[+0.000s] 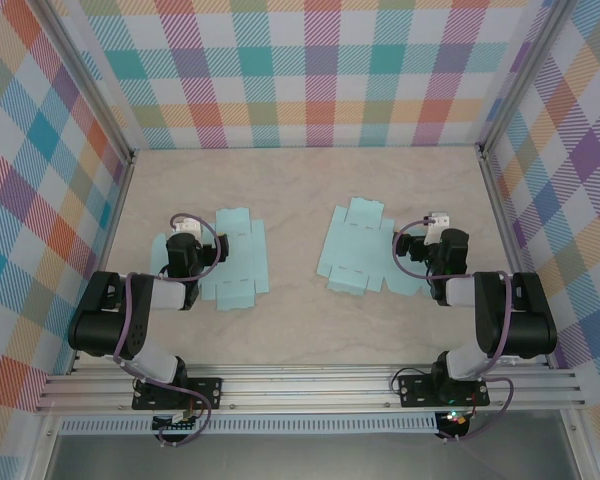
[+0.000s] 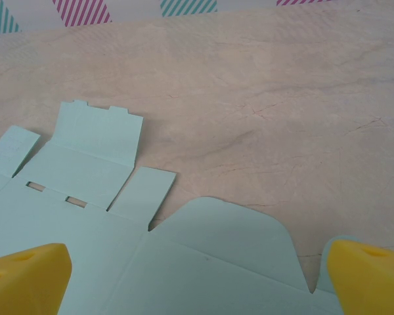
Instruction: Fold the paper box
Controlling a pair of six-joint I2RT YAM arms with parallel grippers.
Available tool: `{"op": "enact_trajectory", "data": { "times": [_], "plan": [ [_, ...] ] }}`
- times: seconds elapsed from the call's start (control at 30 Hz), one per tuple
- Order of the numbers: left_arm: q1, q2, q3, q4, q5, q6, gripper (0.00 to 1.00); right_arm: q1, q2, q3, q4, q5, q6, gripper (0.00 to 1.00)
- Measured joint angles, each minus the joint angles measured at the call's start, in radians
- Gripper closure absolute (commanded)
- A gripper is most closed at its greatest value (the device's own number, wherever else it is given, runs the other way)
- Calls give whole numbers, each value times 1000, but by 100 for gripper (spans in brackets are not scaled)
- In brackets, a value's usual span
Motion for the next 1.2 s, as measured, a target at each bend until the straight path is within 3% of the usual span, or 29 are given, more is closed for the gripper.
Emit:
{"op": "enact_trajectory", "data": {
  "times": [0.43, 0.6, 0.77, 1.0, 1.2],
  "plan": [
    [0, 0, 1, -6, 13, 3, 0, 0, 0, 0, 0, 0, 0, 0],
    [0, -41, 36, -114, 18, 4, 0, 0, -15, 24, -62, 26, 5, 0],
    [0, -273, 74, -278, 15, -34, 0, 0, -112, 51, -172, 70, 22, 0],
    [-28, -571, 143, -505, 15, -244, 0, 0, -298, 173, -483, 160, 105, 0],
    [-188, -769, 113, -665, -15, -418, 0, 5, -434, 256, -785, 190, 198, 0]
  ]
}}
